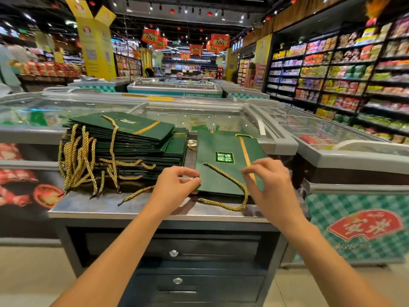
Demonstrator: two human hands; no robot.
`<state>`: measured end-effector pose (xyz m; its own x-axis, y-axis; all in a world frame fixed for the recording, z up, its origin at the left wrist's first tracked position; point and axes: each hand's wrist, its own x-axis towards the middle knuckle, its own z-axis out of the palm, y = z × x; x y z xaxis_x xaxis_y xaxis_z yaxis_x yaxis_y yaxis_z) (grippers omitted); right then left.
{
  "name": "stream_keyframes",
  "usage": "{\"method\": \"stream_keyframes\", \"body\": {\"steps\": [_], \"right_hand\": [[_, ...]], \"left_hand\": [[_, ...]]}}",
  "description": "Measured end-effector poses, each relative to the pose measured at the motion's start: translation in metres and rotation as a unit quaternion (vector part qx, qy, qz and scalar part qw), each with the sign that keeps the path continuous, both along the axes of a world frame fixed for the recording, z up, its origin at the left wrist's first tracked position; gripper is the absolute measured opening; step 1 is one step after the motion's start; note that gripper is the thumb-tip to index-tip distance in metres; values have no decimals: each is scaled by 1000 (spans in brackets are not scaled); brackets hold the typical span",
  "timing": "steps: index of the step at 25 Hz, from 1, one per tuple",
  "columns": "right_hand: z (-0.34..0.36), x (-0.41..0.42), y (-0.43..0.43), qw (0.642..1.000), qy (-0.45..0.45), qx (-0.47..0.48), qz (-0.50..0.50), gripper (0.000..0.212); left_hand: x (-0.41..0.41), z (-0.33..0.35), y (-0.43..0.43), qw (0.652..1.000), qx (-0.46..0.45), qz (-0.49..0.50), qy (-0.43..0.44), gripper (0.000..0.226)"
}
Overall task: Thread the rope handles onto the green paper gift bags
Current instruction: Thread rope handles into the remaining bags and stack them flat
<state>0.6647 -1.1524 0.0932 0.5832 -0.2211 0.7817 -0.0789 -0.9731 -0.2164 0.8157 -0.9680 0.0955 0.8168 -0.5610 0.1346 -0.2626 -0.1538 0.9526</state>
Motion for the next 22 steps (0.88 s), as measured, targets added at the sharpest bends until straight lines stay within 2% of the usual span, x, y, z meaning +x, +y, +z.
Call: {"method": "stream_keyframes", "body": {"steps": [3, 5, 11, 15, 18, 22], "right_hand": [[-3, 19, 30, 988, 96, 5, 119, 11], [-7, 31, 39, 984, 137, 5, 114, 16], [-10, 40, 51, 983, 148, -25, 107, 13], [-11, 40, 59, 978, 187, 51, 80, 13], [-5, 37, 62, 966, 231, 109, 52, 16], [1, 29, 59, 949, 290, 107, 64, 18]], "left_hand": [[2, -2, -1, 1000, -13, 3, 15, 8], [4, -5, -2, 1000, -9, 7, -9, 9], [11, -11, -4, 998, 8, 45, -41, 6], [9, -10, -3, 999, 8, 37, -29, 5], [6, -9, -1, 1000, -6, 14, -17, 13], [11, -11, -2, 1000, -3, -3, -23, 28]]}}
